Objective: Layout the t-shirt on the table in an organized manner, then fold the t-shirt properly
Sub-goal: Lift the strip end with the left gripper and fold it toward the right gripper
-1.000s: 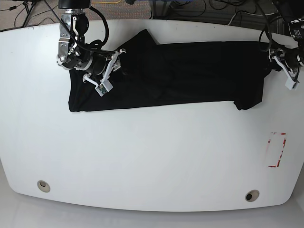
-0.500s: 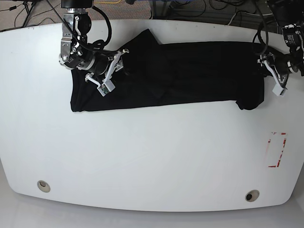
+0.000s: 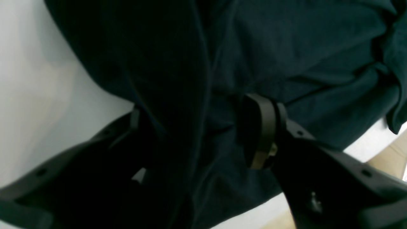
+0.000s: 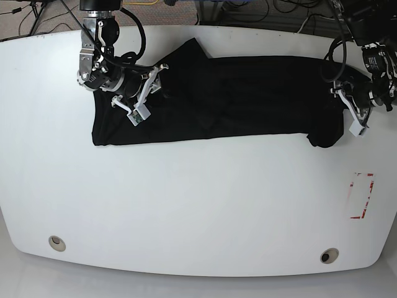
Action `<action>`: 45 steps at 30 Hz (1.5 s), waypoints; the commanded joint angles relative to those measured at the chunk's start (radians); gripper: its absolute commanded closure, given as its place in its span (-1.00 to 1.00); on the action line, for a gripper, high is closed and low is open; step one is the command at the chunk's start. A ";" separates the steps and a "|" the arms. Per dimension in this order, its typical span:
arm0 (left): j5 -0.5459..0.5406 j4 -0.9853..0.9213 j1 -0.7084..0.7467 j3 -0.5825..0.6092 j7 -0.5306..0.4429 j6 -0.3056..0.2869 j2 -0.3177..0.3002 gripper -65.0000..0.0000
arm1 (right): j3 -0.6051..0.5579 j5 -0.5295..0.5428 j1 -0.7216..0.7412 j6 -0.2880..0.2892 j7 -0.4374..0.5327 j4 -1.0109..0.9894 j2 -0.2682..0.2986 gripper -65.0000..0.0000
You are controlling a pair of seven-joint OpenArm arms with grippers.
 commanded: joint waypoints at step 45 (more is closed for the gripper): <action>0.093 0.018 -0.035 -0.062 0.018 0.002 0.008 1.00 | 0.000 -0.022 -0.005 -0.002 -0.039 0.004 0.004 0.08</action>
